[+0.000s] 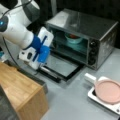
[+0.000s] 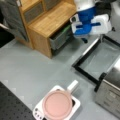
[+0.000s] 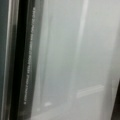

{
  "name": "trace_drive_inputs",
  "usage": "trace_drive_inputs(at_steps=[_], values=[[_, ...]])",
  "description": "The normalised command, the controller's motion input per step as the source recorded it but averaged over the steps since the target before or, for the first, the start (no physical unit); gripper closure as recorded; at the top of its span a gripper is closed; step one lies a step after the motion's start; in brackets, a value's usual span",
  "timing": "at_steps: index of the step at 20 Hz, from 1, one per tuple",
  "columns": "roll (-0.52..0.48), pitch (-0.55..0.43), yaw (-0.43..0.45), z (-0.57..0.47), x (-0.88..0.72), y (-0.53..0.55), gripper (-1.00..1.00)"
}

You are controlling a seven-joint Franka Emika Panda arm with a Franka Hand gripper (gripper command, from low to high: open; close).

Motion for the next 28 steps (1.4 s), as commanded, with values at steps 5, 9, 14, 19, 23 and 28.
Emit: trace_drive_inputs(at_steps=[5, 9, 14, 19, 23, 28], values=[[0.198, 0.14, 0.159, 0.12, 0.22, -0.01, -1.0], [0.241, 0.114, 0.222, 0.09, 0.23, 0.02, -1.0], [0.193, 0.066, 0.291, 0.06, 0.28, -0.02, -1.0], [0.119, 0.054, 0.394, 0.05, 0.32, -0.06, -1.0], [0.184, 0.055, 0.472, 0.11, 0.33, -0.08, -1.0], [0.187, 0.104, 0.469, 0.12, 0.32, -0.11, -1.0]])
